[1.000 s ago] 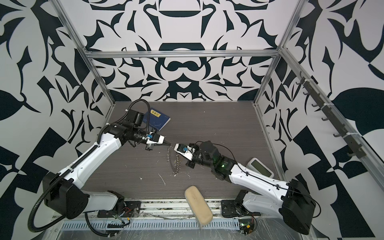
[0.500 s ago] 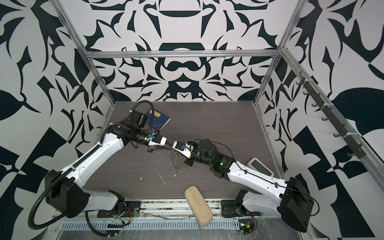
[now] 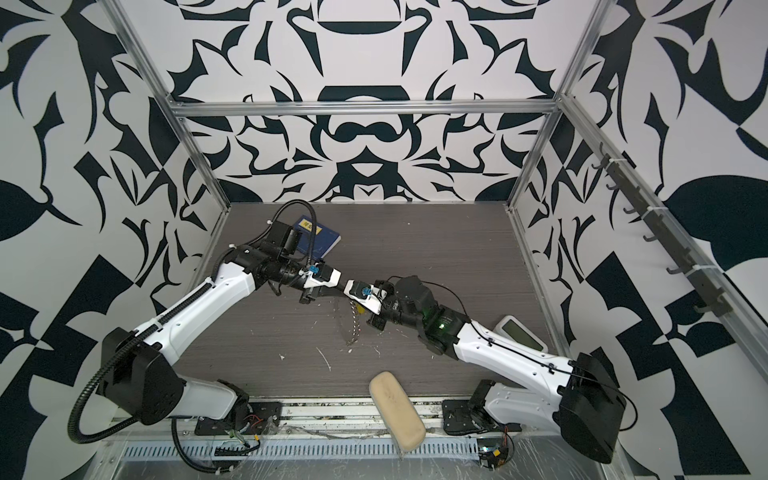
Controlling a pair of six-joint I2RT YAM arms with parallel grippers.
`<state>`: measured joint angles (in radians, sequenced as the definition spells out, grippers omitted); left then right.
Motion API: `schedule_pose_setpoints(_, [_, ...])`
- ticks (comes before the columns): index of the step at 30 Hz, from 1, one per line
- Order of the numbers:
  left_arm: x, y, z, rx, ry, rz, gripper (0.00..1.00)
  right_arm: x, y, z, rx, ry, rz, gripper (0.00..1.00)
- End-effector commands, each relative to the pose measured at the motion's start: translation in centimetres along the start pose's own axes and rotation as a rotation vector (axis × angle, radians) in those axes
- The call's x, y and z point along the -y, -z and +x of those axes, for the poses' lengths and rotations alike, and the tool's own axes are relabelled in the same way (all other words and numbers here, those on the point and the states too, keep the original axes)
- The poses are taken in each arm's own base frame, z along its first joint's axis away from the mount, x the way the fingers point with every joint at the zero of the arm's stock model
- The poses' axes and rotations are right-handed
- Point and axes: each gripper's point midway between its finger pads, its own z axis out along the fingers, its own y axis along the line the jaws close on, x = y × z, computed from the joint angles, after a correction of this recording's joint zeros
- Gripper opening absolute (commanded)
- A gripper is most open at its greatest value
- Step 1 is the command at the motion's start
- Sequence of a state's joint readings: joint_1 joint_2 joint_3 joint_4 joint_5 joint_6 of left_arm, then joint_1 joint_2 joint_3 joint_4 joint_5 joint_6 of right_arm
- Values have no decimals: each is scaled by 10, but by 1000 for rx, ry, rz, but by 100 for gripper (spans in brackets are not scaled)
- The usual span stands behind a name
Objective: Remove the keys from the keyring
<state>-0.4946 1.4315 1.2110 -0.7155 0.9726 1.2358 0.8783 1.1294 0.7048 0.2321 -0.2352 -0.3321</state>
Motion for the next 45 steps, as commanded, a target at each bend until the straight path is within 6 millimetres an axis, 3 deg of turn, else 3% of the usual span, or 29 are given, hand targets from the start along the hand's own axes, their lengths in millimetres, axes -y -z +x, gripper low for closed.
schedule_pose_setpoints(1, [-2, -2, -3, 2, 34, 17, 0, 16, 7, -48, 133, 27, 52, 0])
schedule_pose_setpoints(3, [-4, -2, -3, -2, 25, 13, 0, 18, 7, -46, 126, 23, 63, 0])
schedule_pose_setpoints(4, [-4, -3, -2, 0, 12, 12, 0, 21, 8, -44, 120, 11, 82, 6])
schedule_pose_setpoints(5, [-4, -3, -3, 7, -2, 11, 0, 24, 10, -43, 115, -3, 101, 22])
schedule_pose_setpoints(8, [-8, -3, -4, 20, -33, -3, 0, 27, 17, -34, 102, -16, 143, 53])
schedule_pose_setpoints(11, [-13, -1, -9, 41, -42, -1, 0, 25, 22, -23, 87, -34, 153, 62])
schedule_pose_setpoints(26, [-23, -1, -13, 63, -66, -38, 0, 12, 0, -24, 140, -163, 71, 69])
schedule_pose_setpoints(40, [-21, 4, -13, 59, -63, -61, 0, 13, 13, -3, 104, -205, 126, 69])
schedule_pose_setpoints(45, [-21, 4, -13, 61, -60, -61, 0, 9, 12, -3, 106, -196, 98, 61])
